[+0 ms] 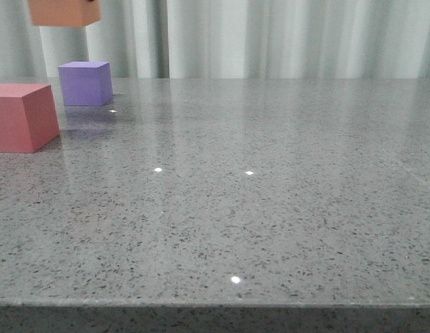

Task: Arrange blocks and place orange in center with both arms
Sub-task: 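Carry the orange cube with the left gripper toward the purple cube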

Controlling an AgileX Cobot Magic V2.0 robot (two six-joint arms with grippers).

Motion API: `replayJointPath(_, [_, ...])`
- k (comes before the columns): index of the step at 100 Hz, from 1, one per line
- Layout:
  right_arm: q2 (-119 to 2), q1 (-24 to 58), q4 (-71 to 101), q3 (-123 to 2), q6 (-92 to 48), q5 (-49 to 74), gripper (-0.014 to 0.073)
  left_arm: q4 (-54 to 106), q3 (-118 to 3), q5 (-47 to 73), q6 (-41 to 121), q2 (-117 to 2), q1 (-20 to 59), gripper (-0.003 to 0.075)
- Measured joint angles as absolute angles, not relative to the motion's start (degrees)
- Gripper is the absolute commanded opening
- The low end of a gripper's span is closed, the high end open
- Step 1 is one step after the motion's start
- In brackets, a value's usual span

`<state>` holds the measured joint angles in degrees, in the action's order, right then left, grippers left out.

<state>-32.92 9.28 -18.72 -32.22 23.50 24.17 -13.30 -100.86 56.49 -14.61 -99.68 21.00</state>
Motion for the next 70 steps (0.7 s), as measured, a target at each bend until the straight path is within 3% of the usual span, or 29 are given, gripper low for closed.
replayJointPath(70, [-32.9, 9.3, -18.7, -32.2, 23.5, 24.2, -0.0069, -10.8, -86.6, 43.2, -11.3, -100.9, 16.1, 0.0377])
